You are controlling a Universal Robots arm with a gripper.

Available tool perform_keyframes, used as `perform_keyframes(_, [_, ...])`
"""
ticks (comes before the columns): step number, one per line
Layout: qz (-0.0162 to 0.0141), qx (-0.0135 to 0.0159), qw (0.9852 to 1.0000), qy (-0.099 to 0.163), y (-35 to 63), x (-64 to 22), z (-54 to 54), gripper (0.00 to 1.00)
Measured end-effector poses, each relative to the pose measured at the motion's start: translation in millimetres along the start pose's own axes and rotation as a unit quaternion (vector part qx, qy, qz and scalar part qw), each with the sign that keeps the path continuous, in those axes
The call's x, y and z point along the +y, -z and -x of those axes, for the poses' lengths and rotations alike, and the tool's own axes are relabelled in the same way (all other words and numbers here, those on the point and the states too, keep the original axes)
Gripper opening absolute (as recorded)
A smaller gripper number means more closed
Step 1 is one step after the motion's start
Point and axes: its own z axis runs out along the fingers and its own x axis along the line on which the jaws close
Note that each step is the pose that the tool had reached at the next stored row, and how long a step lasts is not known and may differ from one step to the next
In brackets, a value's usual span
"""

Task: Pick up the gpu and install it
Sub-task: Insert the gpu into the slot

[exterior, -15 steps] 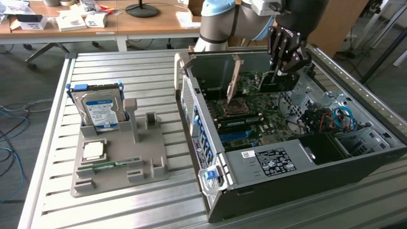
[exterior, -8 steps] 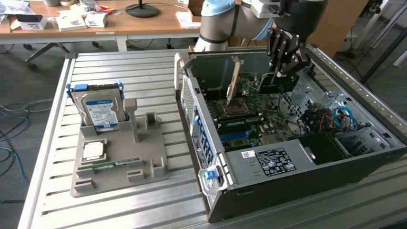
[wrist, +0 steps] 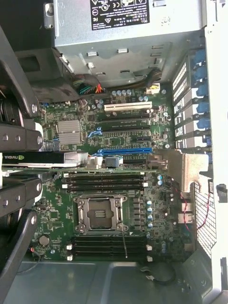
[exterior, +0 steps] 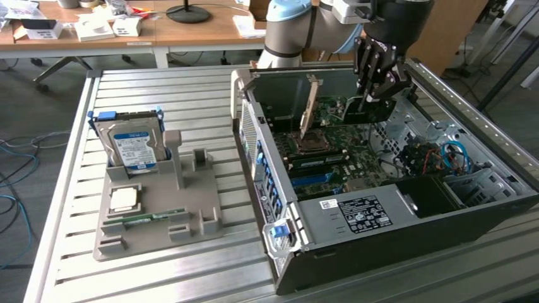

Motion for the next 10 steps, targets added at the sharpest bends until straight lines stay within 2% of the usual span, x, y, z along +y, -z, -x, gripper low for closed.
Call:
perform_keyframes(4, [-0.0001, -0.0001, 1.0000, 0.000, -0.5, 0.0, 0.0, 0.26])
perform_keyframes(10, [-0.0011, -0.0001, 1.0000, 0.000, -10.6, 0.4, 0.1, 0.26])
